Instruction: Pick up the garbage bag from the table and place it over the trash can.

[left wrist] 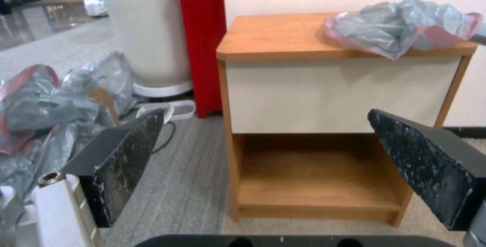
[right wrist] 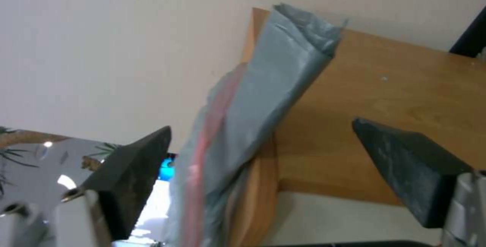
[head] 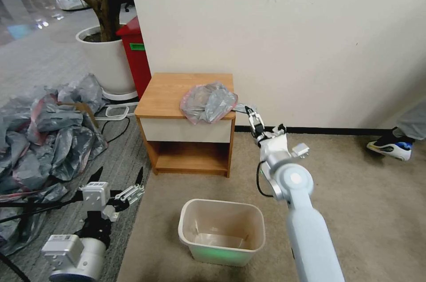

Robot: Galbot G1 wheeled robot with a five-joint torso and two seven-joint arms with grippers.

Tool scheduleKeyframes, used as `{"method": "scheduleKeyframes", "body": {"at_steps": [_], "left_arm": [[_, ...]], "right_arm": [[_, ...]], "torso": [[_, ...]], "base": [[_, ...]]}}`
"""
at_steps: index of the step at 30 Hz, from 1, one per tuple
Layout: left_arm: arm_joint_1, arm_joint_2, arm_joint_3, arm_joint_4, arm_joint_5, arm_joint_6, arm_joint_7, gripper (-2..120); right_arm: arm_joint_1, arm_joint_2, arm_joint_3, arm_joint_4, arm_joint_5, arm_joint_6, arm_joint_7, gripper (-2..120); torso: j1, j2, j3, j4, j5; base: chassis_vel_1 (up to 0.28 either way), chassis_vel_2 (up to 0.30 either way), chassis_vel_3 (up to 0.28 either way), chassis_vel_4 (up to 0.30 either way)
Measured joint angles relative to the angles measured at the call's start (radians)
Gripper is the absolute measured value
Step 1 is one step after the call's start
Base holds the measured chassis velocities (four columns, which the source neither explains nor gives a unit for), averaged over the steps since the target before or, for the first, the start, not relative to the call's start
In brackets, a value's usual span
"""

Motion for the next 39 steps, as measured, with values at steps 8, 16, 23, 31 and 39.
{"method": "scheduleKeyframes", "body": {"at_steps": [8, 16, 23, 31, 39], "left_arm": [[-0.004, -0.001, 0.010, 0.000, 0.006, -0.001, 0.015, 100], [-0.005, -0.014, 0.016, 0.001, 0.012, -0.002, 0.021, 100], [-0.002, -0.019, 0.014, 0.001, 0.022, -0.007, 0.023, 100], [-0.011, -0.024, 0.020, 0.001, 0.029, -0.011, 0.023, 100], [-0.028, -0.021, 0.021, 0.001, 0.029, -0.023, 0.023, 100]], "right_arm": [[0.073, -0.001, -0.001, -0.119, -0.020, 0.011, -0.046, 71], [0.092, -0.012, 0.004, -0.125, -0.016, 0.015, -0.051, 39], [0.082, -0.011, 0.004, -0.094, -0.006, 0.019, -0.045, 13], [0.028, -0.020, -0.015, 0.015, 0.009, 0.026, -0.002, 0], [-0.100, -0.078, -0.081, 0.204, 0.095, 0.032, 0.110, 0]], "torso": [[0.000, 0.000, 0.000, 0.0000, 0.0001], [0.000, 0.000, 0.000, 0.0000, 0.0001], [0.000, 0.000, 0.000, -0.0001, 0.0001], [0.000, 0.000, 0.000, 0.0001, 0.0001], [0.000, 0.000, 0.000, 0.0000, 0.0001]], "base": [[0.000, 0.000, 0.000, 0.000], [0.000, 0.000, 0.000, 0.000], [0.000, 0.000, 0.000, 0.000], [0.000, 0.000, 0.000, 0.000], [0.000, 0.000, 0.000, 0.000]]}}
